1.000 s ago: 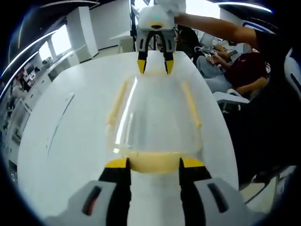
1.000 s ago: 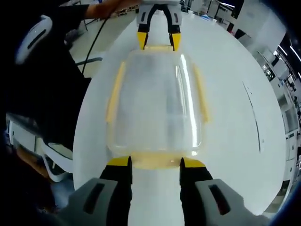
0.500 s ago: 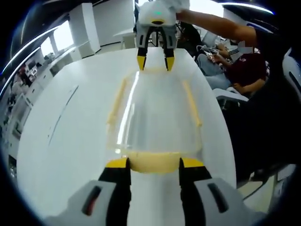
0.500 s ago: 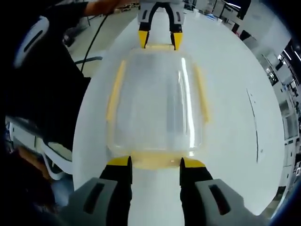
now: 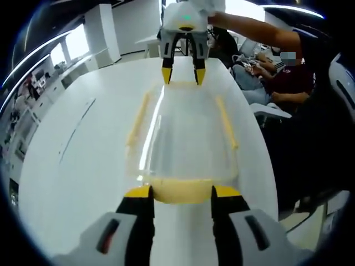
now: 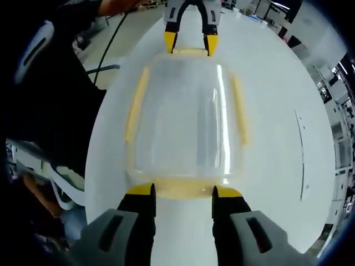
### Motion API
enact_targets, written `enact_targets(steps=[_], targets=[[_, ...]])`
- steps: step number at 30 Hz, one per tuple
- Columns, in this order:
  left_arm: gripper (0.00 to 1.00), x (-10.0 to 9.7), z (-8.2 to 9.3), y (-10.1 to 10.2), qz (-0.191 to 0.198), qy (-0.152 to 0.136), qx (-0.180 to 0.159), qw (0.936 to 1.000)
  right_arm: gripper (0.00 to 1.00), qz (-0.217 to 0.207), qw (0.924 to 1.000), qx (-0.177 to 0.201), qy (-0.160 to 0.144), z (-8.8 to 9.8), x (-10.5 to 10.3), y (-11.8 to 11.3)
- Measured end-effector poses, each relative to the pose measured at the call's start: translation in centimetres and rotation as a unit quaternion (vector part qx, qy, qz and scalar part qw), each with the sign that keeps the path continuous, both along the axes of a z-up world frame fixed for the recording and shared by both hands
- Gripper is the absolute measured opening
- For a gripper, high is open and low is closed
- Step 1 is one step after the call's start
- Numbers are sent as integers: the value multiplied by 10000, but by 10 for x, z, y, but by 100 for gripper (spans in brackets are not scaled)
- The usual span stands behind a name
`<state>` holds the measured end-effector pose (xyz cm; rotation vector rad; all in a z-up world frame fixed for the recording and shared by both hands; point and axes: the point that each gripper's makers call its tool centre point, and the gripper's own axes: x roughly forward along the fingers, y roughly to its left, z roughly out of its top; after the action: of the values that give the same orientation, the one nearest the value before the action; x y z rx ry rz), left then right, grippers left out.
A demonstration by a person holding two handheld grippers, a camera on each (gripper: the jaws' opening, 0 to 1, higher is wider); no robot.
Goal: Snap each plastic latch of the storage box into its locked position after aligning the lid with the box until every specified latch is closed and the lid sits flush.
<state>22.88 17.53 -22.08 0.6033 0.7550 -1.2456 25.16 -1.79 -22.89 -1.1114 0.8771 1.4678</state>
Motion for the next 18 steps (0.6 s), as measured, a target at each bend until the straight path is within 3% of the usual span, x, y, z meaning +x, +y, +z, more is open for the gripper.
enact_targets(steps=[18], targets=[[38, 6, -2, 7, 12, 78, -29, 10000, 38, -90, 9999, -47, 66, 0, 1, 8]])
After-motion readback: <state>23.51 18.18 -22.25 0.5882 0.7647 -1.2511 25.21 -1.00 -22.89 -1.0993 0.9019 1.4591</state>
